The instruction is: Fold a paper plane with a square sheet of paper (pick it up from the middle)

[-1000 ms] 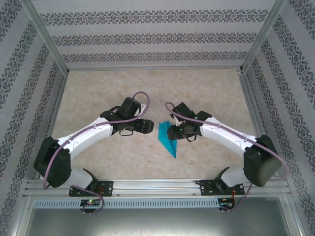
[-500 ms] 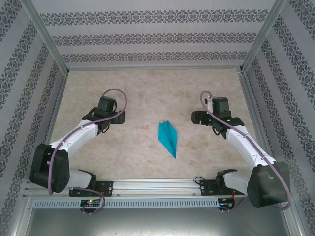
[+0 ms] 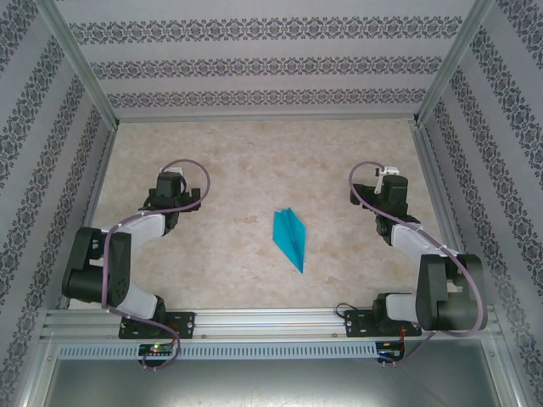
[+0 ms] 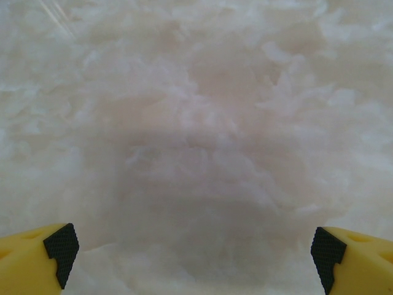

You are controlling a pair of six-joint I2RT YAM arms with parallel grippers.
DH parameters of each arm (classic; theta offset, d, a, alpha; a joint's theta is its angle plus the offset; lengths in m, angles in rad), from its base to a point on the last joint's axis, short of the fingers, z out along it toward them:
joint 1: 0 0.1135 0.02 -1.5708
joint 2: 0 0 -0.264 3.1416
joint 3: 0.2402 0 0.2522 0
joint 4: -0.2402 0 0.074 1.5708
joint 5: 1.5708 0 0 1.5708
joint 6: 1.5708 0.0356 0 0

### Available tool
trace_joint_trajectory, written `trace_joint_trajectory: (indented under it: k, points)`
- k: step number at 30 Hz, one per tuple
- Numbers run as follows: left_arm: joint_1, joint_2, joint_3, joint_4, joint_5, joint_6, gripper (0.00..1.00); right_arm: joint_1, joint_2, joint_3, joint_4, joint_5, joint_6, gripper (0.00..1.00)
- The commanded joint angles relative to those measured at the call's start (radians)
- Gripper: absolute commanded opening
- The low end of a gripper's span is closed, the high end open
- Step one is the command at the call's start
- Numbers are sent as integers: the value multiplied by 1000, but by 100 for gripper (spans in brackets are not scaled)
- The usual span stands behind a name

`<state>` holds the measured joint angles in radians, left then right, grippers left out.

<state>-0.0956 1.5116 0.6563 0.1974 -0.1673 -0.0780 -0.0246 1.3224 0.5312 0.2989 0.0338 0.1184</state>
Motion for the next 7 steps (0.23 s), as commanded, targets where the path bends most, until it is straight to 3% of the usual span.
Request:
trace_joint_trajectory:
  k: [1,7]
  points:
    - [20,30,-1,136,33,39,100,-9,50,-25,210,-10,-25,97]
    - [38,40,14,124,61,42,100,-9,84,-9,222,-29,-24,98]
